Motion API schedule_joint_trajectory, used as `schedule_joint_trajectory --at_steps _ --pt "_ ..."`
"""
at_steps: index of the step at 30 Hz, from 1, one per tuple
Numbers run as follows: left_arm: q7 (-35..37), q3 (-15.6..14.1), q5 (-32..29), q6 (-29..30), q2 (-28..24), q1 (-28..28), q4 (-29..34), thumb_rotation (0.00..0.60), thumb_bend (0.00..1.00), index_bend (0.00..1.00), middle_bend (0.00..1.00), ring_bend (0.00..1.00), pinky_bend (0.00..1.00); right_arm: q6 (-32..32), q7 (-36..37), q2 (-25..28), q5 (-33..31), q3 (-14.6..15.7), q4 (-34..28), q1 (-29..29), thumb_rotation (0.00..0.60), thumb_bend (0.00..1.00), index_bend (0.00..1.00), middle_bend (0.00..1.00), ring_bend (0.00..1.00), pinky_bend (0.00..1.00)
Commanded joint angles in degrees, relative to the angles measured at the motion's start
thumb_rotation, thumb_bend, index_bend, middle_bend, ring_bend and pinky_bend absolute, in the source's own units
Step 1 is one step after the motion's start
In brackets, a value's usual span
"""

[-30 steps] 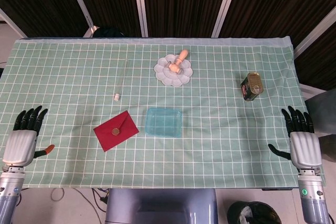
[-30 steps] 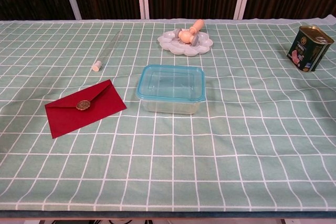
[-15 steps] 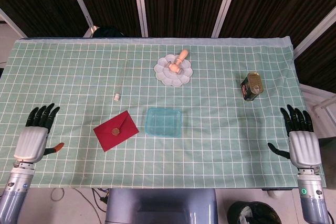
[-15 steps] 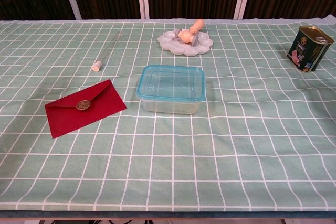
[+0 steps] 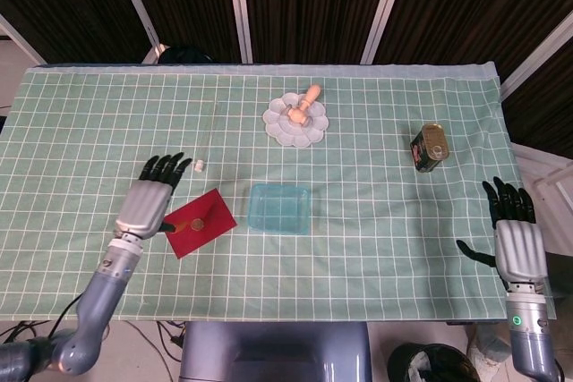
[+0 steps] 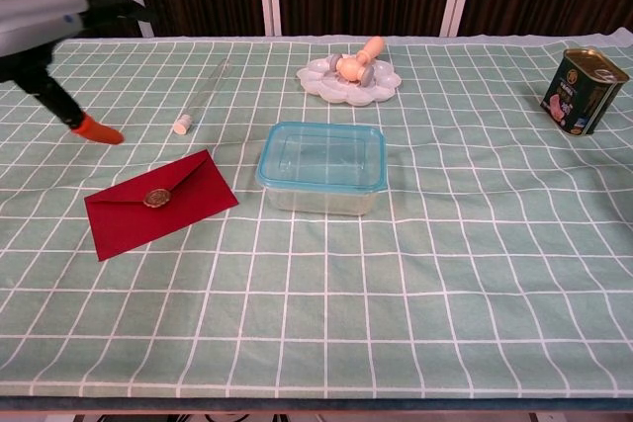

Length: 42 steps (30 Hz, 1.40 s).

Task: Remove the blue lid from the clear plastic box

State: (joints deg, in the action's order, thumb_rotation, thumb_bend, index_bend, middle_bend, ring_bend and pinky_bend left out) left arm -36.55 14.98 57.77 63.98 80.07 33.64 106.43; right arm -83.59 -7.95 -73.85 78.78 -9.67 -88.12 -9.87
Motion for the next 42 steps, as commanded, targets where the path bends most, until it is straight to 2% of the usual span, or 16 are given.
schedule_joint_trajectory --at_steps 1,5,12,20,35,38,40,42 --pt "-8.1 4.0 -10.5 -2.9 6.0 7.9 1.2 0.600 0.00 0.00 0.00 0.00 0.01 0.3 0.2 -0.2 -0.1 0.1 0.1 -0.1 0.600 0.23 0.00 0.00 0.00 0.00" --pt "-14.1 5.9 -21.8 -1.8 10.5 14.6 0.2 0.600 0.00 0.00 0.00 0.00 0.01 0.9 0.4 -0.5 -0.9 -0.1 0.4 -0.3 0.600 0.23 0.00 0.00 0.00 0.00" --pt "-18.0 7.0 -31.2 -0.8 15.2 22.1 -3.3 0.600 0.00 0.00 0.00 0.00 0.01 1.8 0.2 -0.9 -2.7 -0.8 0.5 -0.5 0.600 0.23 0.00 0.00 0.00 0.00" --pt "-18.7 6.8 -36.6 -1.5 18.7 27.2 -8.7 0.600 0.00 0.00 0.00 0.00 0.01 2.7 0.4 -1.1 -4.2 -1.4 0.8 -0.9 0.600 0.23 0.00 0.00 0.00 0.00" --pt "-18.2 5.9 -42.8 -7.1 23.2 33.0 -19.8 0.600 0.00 0.00 0.00 0.00 0.01 3.8 0.3 -1.3 -5.8 -1.7 0.7 -1.2 0.600 0.23 0.00 0.00 0.00 0.00" --pt "-17.9 5.7 -43.3 -8.4 24.0 33.9 -21.9 0.600 0.03 0.01 0.01 0.03 0.11 3.8 0.2 -1.4 -5.9 -1.7 0.6 -1.2 0.600 0.23 0.00 0.00 0.00 0.00" --pt "-17.4 5.5 -42.7 -9.1 24.4 34.3 -23.1 0.600 0.12 0.07 0.10 0.13 0.25 3.9 0.3 -1.4 -6.1 -1.7 0.5 -1.2 0.600 0.23 0.00 0.00 0.00 0.00" --pt "-16.6 5.1 -41.3 -9.7 24.9 34.5 -24.2 0.600 0.17 0.18 0.20 0.23 0.34 3.9 0.2 -1.4 -6.2 -1.8 0.5 -1.2 0.600 0.23 0.00 0.00 0.00 0.00"
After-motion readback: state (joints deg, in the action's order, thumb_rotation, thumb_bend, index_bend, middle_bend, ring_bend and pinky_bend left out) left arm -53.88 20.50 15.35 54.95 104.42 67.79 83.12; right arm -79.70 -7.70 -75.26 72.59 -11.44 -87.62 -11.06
